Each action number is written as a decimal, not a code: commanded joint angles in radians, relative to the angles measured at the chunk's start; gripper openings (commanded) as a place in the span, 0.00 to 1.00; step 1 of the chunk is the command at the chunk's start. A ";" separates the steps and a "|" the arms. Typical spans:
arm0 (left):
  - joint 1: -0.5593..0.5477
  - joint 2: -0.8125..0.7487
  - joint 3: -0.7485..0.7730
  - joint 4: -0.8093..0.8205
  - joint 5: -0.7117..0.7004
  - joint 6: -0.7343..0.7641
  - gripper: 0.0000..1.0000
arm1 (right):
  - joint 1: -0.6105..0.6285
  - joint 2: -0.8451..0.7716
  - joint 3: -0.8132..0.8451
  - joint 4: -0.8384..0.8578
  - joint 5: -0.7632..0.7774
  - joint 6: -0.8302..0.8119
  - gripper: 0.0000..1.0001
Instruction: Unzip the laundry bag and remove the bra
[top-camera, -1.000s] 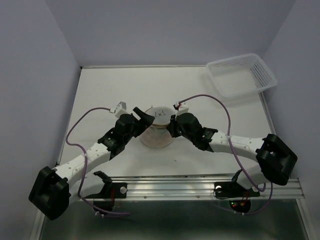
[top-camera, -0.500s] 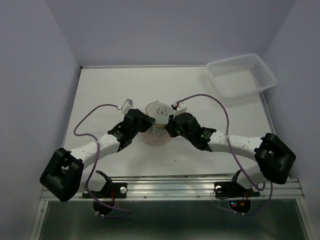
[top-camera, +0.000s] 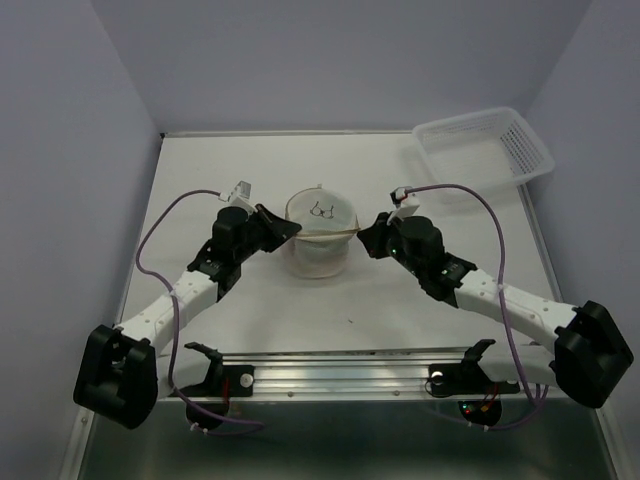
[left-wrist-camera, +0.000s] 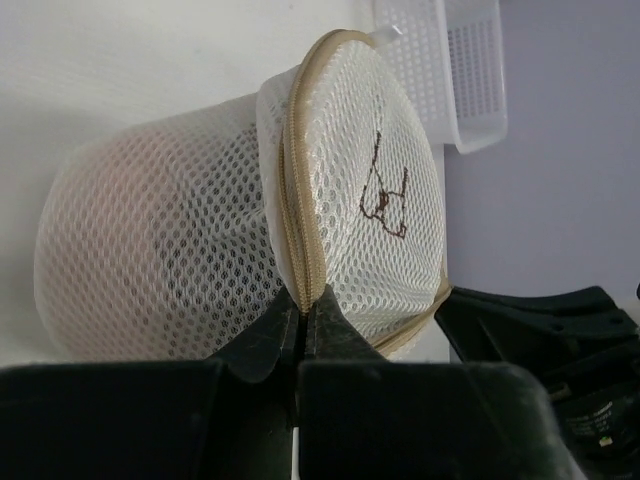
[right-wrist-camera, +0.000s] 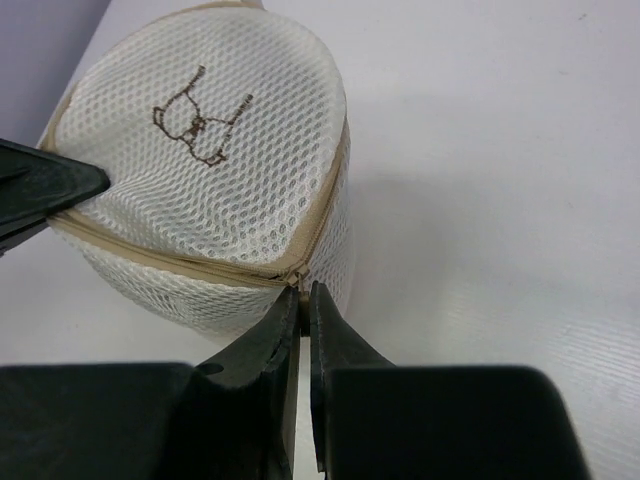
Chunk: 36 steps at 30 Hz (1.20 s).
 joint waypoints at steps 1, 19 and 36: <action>0.125 0.015 0.007 -0.038 -0.004 0.209 0.00 | -0.118 -0.084 -0.039 -0.098 0.177 -0.054 0.01; 0.082 0.231 0.239 -0.039 -0.011 0.157 0.97 | 0.073 0.035 -0.008 0.011 -0.036 -0.059 0.01; -0.222 0.199 0.162 -0.062 -0.217 0.011 0.95 | 0.195 0.164 0.092 0.024 0.075 -0.073 0.01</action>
